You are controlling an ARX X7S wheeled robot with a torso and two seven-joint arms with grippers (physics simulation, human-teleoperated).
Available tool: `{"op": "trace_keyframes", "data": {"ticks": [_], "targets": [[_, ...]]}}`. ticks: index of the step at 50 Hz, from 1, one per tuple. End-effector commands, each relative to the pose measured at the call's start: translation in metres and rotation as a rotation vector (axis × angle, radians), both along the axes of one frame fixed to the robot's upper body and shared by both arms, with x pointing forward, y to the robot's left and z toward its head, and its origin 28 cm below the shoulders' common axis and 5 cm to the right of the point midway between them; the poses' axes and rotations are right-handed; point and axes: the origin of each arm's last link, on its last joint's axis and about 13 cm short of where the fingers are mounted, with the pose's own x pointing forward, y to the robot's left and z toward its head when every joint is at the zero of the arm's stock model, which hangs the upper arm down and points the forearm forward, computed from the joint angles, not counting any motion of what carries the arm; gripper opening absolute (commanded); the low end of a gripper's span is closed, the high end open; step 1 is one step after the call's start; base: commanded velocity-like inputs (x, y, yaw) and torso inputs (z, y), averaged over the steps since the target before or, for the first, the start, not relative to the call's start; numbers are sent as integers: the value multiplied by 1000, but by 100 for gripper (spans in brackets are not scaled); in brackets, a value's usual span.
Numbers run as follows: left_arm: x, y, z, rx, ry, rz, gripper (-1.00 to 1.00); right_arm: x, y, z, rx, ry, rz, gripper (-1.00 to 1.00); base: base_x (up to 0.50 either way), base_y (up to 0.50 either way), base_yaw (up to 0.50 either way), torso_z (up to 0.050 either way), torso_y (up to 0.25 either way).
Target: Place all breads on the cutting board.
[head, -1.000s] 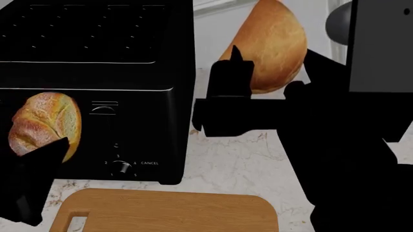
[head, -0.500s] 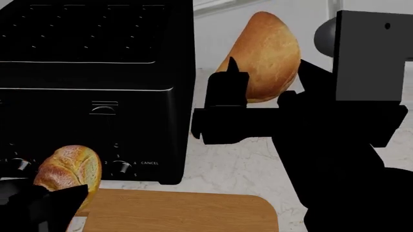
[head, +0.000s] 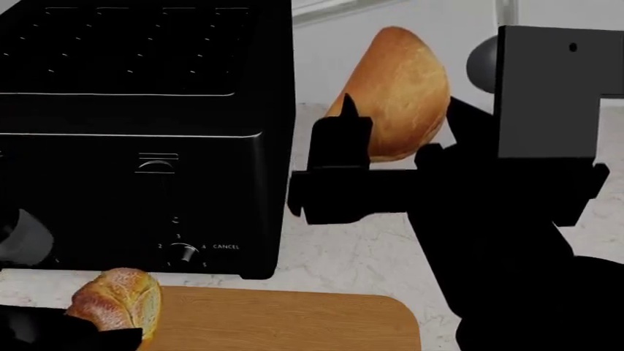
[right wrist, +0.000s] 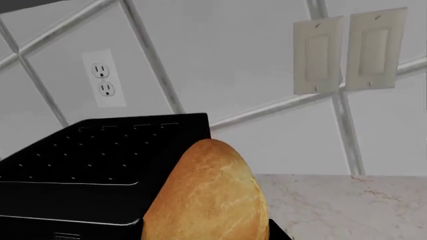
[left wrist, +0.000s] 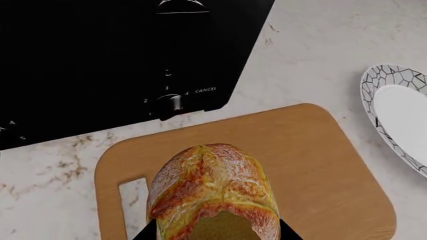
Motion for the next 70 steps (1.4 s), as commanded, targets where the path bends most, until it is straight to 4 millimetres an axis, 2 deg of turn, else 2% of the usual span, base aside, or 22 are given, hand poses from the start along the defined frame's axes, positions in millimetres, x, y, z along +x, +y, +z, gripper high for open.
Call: {"op": "trace_keyframes", "data": {"ticks": [1,20,33,34,46,49,50,64,67,70], "targets": [[1,0,-12,24,66,0,-100,0,0,-3,-27,-7,0,-100,0,0,0,0,0],[9,-1,-27,6,97,-3,-100,-2,-3,-5,-36,-6,-10,-100,0,0,0,0,0],[11,-1,-26,-4,97,7,-100,-2,-2,-3,-37,-9,-4,-100,0,0,0,0,0],[7,-1,-10,7,27,12,100,-4,-2,-5,-38,-10,-1,-100,0,0,0,0,0],[6,-1,4,20,-30,7,100,-1,-3,-7,-36,-7,-3,-100,0,0,0,0,0],[6,0,20,20,-74,10,100,-2,-3,-7,-35,-6,-3,-100,0,0,0,0,0],[6,0,19,21,-91,10,100,-2,-3,-7,-34,-6,-3,-100,0,0,0,0,0],[-10,5,71,18,-331,83,100,-1,-2,-8,-35,2,12,-100,0,0,0,0,0],[-14,8,80,9,-375,106,100,-1,-1,-11,-40,23,29,-100,0,0,0,0,0],[-16,9,80,6,-394,118,100,-2,2,-13,-38,58,69,-100,0,0,0,0,0]]}}
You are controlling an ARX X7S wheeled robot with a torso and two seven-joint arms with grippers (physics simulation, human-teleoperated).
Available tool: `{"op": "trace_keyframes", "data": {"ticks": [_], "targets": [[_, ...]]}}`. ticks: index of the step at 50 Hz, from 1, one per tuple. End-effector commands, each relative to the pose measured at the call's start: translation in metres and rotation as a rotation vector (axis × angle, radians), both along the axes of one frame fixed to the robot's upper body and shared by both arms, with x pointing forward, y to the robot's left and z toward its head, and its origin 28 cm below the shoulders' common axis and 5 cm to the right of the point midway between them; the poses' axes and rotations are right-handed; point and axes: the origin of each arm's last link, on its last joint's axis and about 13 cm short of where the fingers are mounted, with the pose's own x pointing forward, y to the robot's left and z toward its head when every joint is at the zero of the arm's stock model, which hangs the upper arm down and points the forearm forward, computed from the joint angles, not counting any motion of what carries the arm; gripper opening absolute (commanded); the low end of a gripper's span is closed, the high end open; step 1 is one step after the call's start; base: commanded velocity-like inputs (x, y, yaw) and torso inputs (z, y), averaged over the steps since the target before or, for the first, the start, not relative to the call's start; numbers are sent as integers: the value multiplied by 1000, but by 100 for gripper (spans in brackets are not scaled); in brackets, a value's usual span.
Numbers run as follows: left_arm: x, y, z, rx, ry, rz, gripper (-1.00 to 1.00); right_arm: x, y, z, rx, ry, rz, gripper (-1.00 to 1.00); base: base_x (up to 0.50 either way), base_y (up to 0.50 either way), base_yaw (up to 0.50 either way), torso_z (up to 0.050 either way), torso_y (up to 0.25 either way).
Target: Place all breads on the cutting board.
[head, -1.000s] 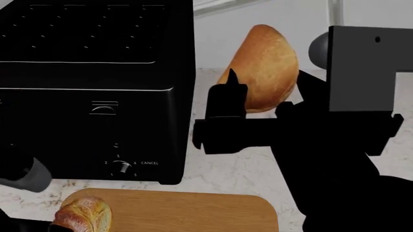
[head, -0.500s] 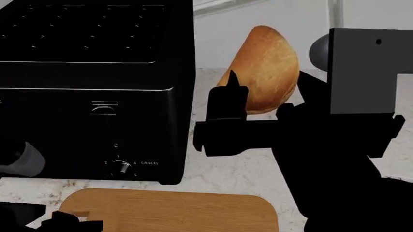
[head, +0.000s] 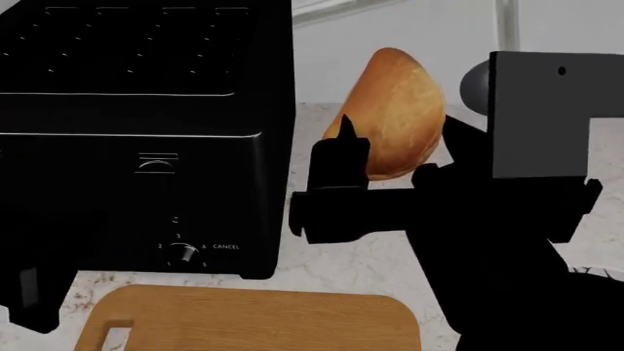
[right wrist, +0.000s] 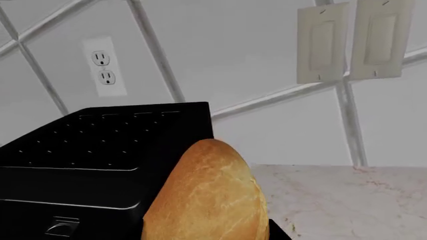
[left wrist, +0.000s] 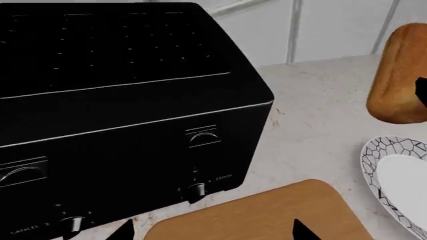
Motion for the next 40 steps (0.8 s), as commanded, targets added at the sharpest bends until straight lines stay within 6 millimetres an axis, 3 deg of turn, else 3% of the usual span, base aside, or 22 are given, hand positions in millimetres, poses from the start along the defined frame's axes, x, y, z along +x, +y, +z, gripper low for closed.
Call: {"op": "trace_keyframes", "data": {"ticks": [1,18,40], "targets": [[-12,6,23,-24,-144,52,100,-1,5,-4,-19,42,64,-100,0,0,0,0,0],[-16,10,28,-41,-201,89,100,-7,8,-10,35,219,204,-100,0,0,0,0,0],[-19,10,22,-52,-192,87,100,-3,12,-37,-1,501,152,-100,0,0,0,0,0]]}}
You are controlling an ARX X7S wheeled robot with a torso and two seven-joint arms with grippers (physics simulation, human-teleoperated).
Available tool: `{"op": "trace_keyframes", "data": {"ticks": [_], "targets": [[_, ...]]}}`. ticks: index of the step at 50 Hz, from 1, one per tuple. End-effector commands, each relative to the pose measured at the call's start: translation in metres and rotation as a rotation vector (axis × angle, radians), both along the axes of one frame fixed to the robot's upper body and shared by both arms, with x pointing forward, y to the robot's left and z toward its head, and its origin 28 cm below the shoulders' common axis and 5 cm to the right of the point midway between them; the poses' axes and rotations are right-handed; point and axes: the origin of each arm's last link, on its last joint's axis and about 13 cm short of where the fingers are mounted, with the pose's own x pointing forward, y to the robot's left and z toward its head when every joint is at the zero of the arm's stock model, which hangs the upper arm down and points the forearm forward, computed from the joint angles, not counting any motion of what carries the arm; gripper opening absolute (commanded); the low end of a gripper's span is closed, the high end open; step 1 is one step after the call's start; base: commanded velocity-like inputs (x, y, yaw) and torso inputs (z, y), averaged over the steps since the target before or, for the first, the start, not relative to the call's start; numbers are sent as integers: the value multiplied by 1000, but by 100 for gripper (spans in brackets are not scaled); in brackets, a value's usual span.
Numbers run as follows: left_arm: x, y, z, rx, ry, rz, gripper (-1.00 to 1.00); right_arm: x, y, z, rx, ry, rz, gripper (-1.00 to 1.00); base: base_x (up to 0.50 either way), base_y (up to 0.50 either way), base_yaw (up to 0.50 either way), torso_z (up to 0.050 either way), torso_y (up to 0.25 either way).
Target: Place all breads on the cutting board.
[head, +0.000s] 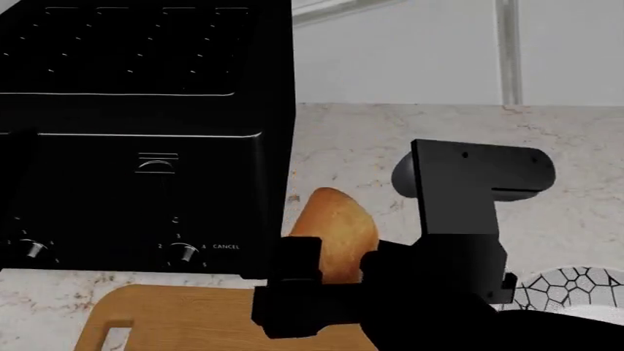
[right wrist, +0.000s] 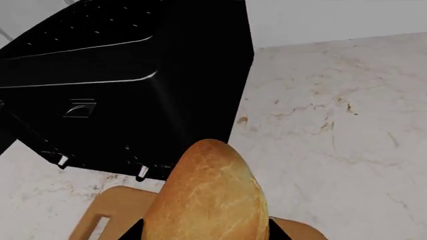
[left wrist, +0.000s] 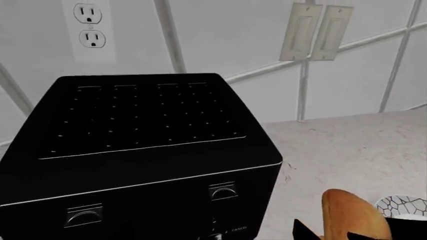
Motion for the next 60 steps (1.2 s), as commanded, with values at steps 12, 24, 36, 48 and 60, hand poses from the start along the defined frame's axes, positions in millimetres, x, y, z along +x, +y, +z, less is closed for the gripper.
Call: {"op": "trace_keyframes", "data": {"ticks": [12,24,36,48,60], "targets": [[-3,1,-4,-5,6,3,100,-3,5,-18,-28,160,33,-100,0,0,0,0,1],[-1,0,-6,-2,9,-1,100,-6,8,-26,38,251,78,-100,0,0,0,0,0],[-1,1,-5,3,8,4,100,0,10,-36,22,293,69,-100,0,0,0,0,0],[-3,1,-6,-5,0,6,100,1,10,-47,8,332,59,-100,0,0,0,0,0],[-3,2,-8,-2,-6,12,100,3,10,-58,-14,364,50,-100,0,0,0,0,0]]}}
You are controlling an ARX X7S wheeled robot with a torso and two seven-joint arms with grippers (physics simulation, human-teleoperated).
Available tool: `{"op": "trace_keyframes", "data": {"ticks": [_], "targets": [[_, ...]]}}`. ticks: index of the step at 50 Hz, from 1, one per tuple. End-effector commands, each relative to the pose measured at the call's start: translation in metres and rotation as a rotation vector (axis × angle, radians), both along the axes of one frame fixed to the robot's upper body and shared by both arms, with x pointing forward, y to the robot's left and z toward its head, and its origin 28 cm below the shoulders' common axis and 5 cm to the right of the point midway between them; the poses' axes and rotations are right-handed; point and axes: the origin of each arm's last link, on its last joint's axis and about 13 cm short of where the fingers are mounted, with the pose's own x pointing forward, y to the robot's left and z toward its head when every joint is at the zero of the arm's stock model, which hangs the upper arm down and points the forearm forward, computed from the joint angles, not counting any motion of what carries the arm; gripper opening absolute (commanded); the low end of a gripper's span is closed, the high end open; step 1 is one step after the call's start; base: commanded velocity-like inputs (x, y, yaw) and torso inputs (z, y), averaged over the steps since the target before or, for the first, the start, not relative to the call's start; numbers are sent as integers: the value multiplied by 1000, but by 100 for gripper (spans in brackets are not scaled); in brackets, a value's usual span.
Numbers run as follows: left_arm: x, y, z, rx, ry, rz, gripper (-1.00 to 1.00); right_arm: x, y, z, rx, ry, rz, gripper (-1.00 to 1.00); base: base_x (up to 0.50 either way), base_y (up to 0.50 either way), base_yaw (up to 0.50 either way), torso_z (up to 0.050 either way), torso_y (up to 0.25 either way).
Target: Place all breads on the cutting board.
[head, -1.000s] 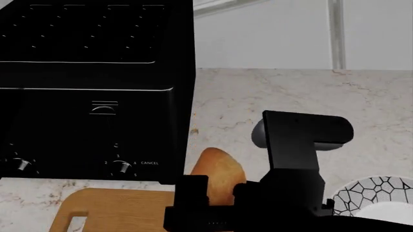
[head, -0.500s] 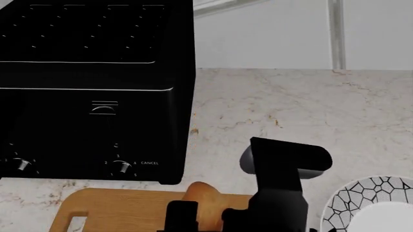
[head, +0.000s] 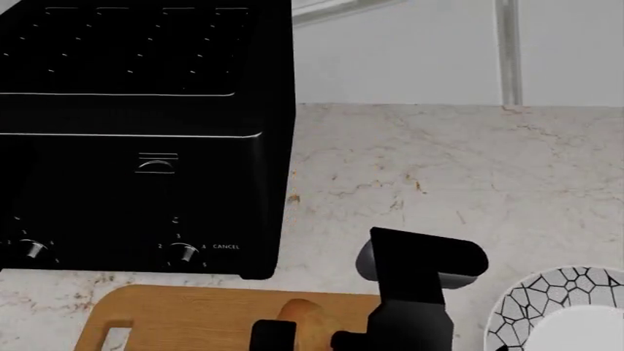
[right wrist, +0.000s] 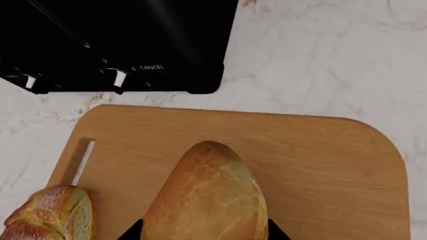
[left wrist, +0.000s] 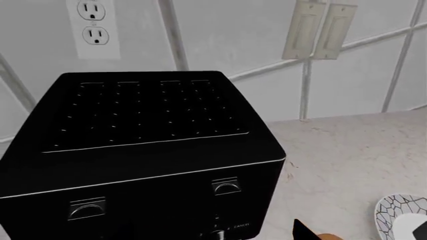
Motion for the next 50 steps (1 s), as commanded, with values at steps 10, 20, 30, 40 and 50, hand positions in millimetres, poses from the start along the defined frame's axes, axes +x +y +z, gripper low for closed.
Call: {"op": "trace_keyframes", "data": {"ticks": [10,20,30,40,50], "targets": [[1,0,1,-4,-3,3,100,0,0,-14,-42,50,30,100,2,1,2,0,0],[2,-1,1,-11,0,-5,100,-7,-4,7,-113,-130,24,100,0,0,0,0,0],[2,-3,2,-8,-1,-10,100,-25,-12,59,-207,-401,-27,100,0,0,0,0,0],[1,-7,11,-4,-48,-44,100,-34,-24,107,-273,-658,-133,100,0,0,0,0,0],[-8,-16,13,-25,-211,-74,100,-47,-36,114,-326,-1055,-254,100,0,0,0,0,0]]}}
